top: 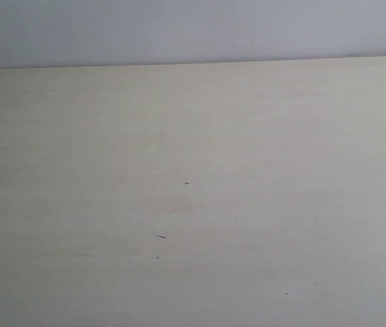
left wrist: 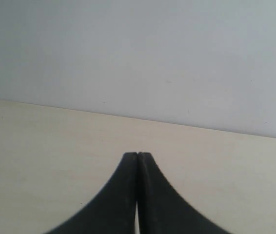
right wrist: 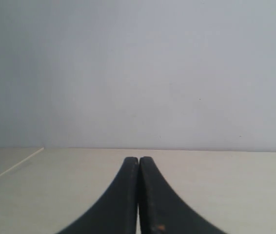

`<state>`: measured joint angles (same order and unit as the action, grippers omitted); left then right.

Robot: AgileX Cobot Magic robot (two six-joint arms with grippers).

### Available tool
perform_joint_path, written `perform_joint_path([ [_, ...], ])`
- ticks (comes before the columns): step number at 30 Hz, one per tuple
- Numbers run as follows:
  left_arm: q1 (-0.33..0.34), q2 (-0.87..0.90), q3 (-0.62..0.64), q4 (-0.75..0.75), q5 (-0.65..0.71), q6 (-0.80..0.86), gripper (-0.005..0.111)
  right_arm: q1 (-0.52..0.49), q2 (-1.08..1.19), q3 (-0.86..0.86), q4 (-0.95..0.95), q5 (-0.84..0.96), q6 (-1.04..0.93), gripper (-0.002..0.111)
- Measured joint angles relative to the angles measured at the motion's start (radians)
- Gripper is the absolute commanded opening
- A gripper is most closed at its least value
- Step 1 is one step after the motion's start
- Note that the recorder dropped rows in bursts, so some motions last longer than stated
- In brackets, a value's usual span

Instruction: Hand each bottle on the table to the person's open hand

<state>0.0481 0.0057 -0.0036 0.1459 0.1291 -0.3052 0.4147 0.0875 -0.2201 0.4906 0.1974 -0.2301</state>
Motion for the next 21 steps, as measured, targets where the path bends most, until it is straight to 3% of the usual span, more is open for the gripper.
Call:
perform_joint_path([
  [5,0.000,0.000,0.000,0.000,0.000,0.000,0.000,-0.020,0.000,0.000,0.000,-0.033,0.000,0.000],
  [12,0.000,0.000,0.000,0.000,0.000,0.000,0.000,-0.257,-0.013,0.070,0.023,-0.171,0.015,0.000],
  [21,0.000,0.000,0.000,0.000,0.000,0.002,0.000,-0.377,-0.082,0.176,0.023,-0.184,-0.042,0.000],
])
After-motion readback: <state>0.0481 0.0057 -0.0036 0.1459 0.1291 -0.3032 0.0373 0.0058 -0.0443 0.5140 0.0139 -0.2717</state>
